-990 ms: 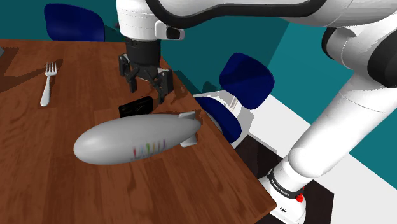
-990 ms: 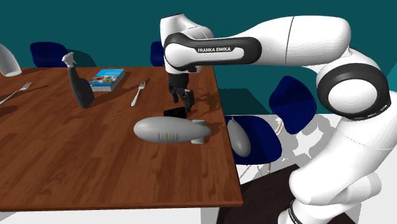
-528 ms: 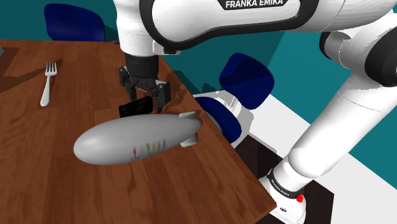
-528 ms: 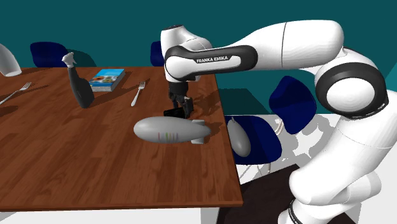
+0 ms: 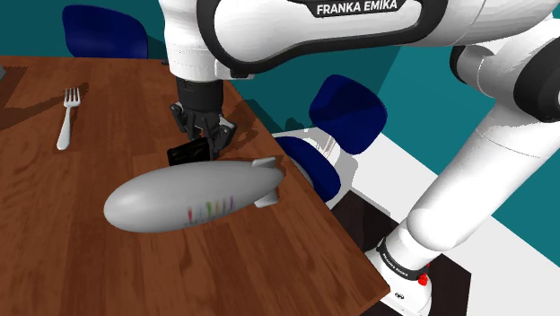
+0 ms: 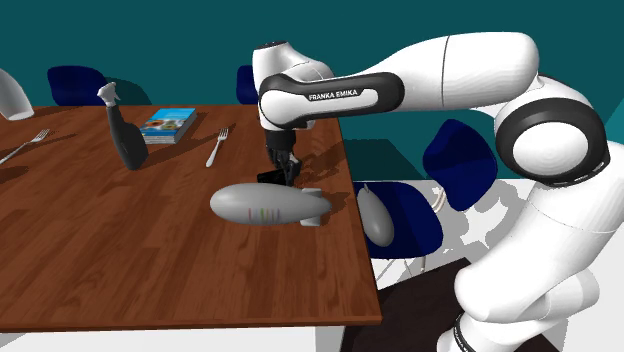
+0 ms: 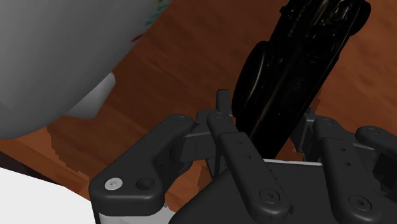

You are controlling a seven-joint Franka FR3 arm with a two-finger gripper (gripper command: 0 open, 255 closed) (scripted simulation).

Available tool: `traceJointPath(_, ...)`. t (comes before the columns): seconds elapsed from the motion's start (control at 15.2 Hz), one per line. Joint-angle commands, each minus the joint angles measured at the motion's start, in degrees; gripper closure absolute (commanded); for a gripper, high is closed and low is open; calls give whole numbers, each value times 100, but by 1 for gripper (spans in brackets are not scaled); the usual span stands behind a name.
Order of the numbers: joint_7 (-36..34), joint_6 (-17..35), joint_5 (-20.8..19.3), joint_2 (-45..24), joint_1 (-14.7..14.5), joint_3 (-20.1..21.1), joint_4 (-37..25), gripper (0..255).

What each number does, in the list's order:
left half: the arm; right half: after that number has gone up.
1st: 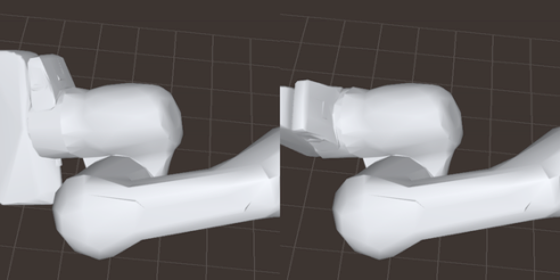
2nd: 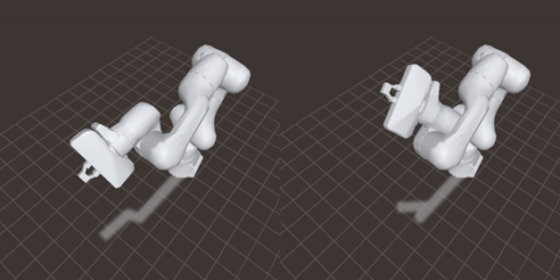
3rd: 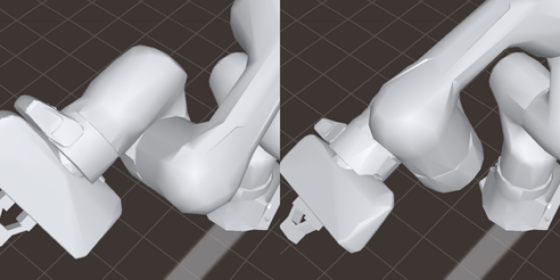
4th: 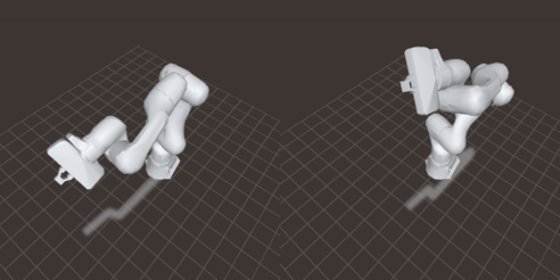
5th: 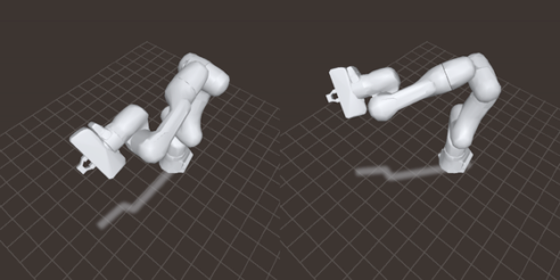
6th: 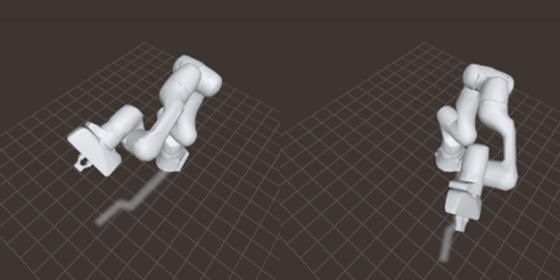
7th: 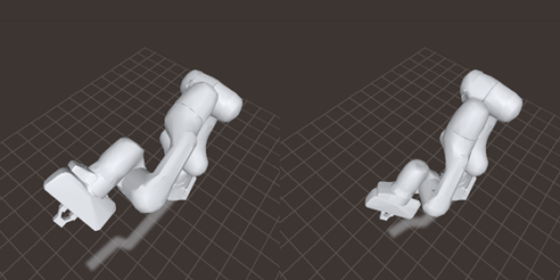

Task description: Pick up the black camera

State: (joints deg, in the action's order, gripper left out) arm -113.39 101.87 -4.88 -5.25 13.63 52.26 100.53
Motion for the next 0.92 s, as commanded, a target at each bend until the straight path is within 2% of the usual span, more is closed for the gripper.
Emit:
traceJointPath(0.0, 0, 1, -1, -4, -1, 0, 4, 255)
traceJointPath(0.13, 6, 10, 6, 5, 3, -1, 18, 255)
traceJointPath(0.86, -14, -854, -39, -66, -59, 28, -889, 255)
